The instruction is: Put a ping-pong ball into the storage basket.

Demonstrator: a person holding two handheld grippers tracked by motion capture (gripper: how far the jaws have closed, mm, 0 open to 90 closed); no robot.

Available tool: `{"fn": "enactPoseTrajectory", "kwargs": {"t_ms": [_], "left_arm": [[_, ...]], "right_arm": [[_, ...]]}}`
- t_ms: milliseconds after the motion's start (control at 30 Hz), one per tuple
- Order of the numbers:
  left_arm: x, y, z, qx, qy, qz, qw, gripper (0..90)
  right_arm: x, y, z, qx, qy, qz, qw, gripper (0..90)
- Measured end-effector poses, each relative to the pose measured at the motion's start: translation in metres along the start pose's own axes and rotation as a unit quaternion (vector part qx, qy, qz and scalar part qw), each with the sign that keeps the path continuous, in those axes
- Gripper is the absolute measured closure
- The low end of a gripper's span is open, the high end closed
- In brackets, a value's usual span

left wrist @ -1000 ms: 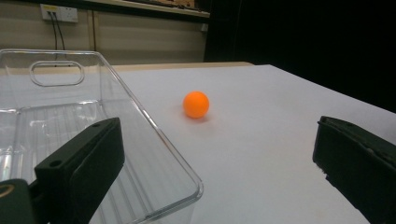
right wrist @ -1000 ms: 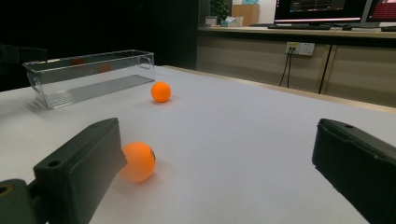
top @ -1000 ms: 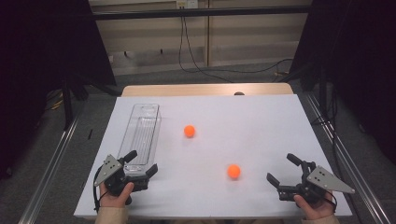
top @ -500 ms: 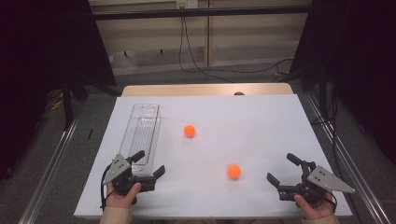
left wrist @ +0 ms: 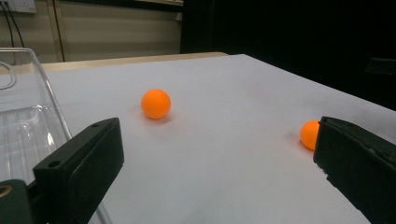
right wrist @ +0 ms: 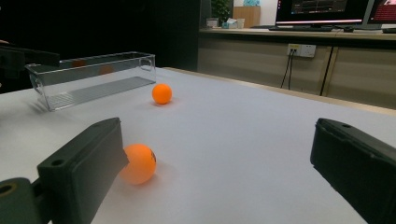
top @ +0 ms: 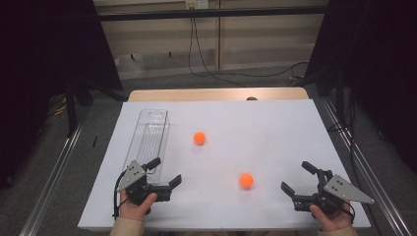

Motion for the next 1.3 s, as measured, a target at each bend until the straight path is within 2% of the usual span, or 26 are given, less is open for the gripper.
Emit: {"fn": "enactPoseTrajectory", "kwargs": {"t_ms": [367, 533, 767, 1300], "left_arm": [[-0.009, 0.011, -0.001, 0.005, -0.003, 0.014, 0.9999, 1.7], [-0.012, 0.014, 0.0, 0.012, 0.007, 0.015, 0.9998, 1.7], [-0.018, 0.021, 0.0, 0.017, 0.004, 0.022, 0.9996, 1.7], [-0.031, 0.036, 0.005, 0.036, 0.019, 0.038, 0.9985, 1.8]], "right_arm": [[0.0, 0.0, 0.0, -0.001, 0.0, 0.0, 1.0, 2.7], [0.0, 0.0, 0.0, -0.001, 0.0, -0.001, 1.0, 2.7], [0.001, 0.0, -0.001, -0.002, 0.0, -0.001, 1.0, 2.8], [0.001, 0.0, 0.0, -0.001, -0.001, -0.003, 1.0, 3.1]]}}
Point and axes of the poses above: each handheld gripper's, and its own axes: y roughly forward along the jaws, z roughly out of its underside, x roughly to its left, the point moved 9 cm from there along y, roughly forward along the jaws, and after that the axes turned 2 degrees about z, right-handed, at the moved point
